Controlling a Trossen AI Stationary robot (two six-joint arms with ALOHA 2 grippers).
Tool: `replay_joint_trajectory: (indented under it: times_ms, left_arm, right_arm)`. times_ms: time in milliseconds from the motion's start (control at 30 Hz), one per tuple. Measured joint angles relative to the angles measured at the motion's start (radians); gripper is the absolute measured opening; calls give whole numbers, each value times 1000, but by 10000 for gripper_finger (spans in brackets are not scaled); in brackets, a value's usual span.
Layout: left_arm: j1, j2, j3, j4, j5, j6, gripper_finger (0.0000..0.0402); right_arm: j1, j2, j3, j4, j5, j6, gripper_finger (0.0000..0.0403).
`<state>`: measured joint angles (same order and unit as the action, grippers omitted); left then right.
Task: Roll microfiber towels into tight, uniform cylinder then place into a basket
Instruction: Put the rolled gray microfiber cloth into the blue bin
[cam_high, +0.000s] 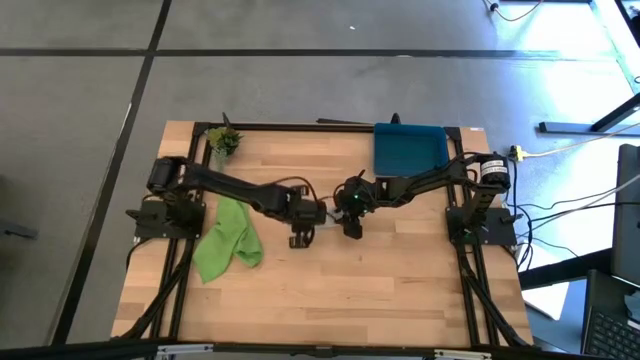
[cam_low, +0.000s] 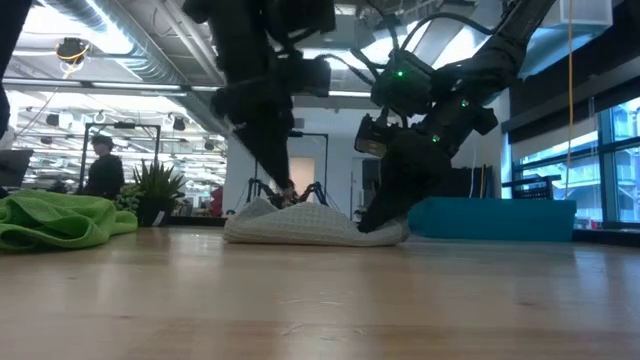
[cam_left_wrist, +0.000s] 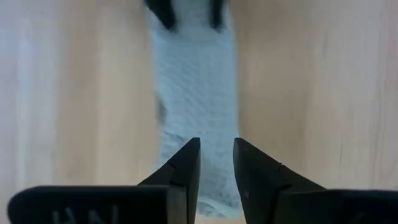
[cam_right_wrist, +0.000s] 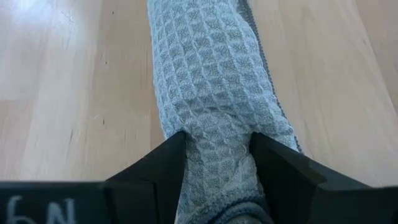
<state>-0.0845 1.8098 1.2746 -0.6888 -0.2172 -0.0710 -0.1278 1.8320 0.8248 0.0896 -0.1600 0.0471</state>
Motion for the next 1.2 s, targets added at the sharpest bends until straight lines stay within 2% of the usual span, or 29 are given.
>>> replay_joint_trajectory:
  times_ms: [167, 367, 667, 933, 1200]
  left_arm:
    - [-7, 51, 1, 20, -1, 1, 81]
    - [-17, 53, 1, 27, -4, 0, 89]
    - [-15, 60, 2, 12, -21, -54, 127]
    - [2, 154, 5, 6, -70, -49, 126]
    - [15, 198, 10, 0, -16, -50, 125]
  right_arm:
    - [0, 0, 0, 0, -1, 0, 189]
    - [0, 0, -1, 1, -1, 0, 189]
    - [0, 0, -1, 5, 0, 21, 189]
    - [-2, 1, -1, 12, -45, 22, 189]
    - [-3, -31, -1, -24, -48, 14, 189]
